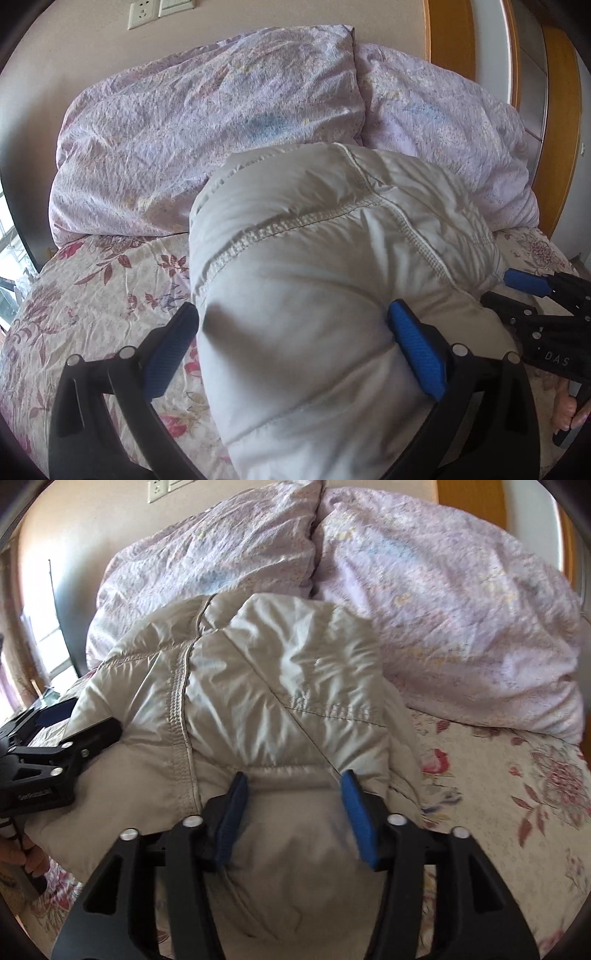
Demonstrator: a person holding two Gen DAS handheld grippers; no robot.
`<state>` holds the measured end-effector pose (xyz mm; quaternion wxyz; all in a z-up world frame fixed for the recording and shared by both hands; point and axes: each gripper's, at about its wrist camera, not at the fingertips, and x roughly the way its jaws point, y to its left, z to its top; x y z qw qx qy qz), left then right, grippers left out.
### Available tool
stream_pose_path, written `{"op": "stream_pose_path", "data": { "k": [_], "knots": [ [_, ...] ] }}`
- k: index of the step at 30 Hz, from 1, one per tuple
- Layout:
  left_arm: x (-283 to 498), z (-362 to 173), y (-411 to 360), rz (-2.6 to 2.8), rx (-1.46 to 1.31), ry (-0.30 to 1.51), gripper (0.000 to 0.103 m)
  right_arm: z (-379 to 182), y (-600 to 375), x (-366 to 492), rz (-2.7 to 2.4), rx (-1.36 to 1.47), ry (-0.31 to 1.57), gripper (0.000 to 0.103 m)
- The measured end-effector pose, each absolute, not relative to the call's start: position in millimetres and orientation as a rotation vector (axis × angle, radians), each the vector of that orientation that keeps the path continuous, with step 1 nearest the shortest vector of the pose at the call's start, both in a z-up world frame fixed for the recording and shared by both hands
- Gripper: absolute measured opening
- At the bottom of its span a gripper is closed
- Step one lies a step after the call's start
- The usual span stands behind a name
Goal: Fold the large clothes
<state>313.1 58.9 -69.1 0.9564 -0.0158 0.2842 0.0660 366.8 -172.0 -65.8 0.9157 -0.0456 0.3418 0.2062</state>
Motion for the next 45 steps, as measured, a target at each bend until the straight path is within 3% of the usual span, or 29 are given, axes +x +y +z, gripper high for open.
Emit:
{"op": "stream_pose_path", "data": {
  "k": [1, 2, 14, 32, 45],
  "knots": [
    [306, -66, 60, 0.131, -0.044, 0.574, 0.101, -61, -176, 362, 0.389, -0.083, 0.706, 0.096],
    [298, -62, 61, 0.125, -0.052, 0.574, 0.101, -57, -181, 357, 0.374, -0.065, 0.706, 0.102],
    [212, -61, 70, 0.130, -0.099, 0.669, 0.101, -52, -217, 295, 0.397, 0.097, 0.794, 0.102],
    [146, -79, 38, 0.137, -0.124, 0.734, 0.101, -71, -229, 226, 0.412, 0.055, 0.924, 0.102],
    [135, -31, 20, 0.092, -0.117, 0.726, 0.101, -15, -228, 204, 0.400, 0.006, 0.881, 0.102]
  ]
}}
